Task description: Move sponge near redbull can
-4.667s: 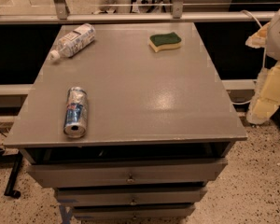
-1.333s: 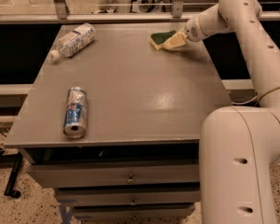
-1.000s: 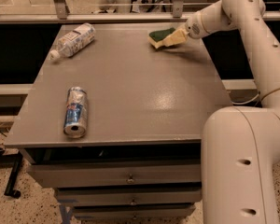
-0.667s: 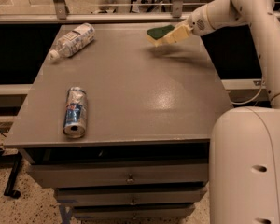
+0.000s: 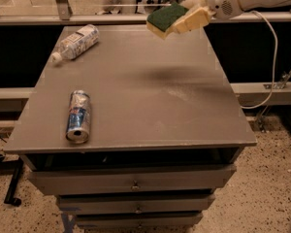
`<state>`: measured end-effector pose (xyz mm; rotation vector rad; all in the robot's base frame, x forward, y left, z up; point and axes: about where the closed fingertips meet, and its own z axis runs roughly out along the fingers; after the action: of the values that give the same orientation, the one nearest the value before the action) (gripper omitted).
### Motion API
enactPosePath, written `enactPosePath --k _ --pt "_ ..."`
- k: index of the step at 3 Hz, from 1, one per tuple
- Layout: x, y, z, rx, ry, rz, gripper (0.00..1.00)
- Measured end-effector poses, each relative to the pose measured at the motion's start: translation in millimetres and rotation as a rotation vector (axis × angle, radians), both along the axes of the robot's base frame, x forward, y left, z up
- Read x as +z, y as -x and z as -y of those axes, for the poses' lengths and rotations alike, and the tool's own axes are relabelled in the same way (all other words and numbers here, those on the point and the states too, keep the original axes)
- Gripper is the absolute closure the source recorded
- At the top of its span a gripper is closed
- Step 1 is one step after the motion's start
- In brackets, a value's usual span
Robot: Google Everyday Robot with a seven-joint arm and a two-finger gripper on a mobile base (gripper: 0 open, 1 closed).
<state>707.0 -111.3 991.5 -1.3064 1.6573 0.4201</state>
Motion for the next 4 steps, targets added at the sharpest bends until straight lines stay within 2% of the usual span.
enactPosePath --k 1,2,3,4 --pt "34.3 62.6 -24.1 0.072 0.029 0.109 1.0" --pt "-7.7 106.0 -60.5 0.157 0.065 0.04 1.0" --pt "-49.3 121.2 -76.6 0.2 0.091 -0.035 1.0" --pt "-49.3 121.1 -76.4 0.2 0.091 -0.035 1.0"
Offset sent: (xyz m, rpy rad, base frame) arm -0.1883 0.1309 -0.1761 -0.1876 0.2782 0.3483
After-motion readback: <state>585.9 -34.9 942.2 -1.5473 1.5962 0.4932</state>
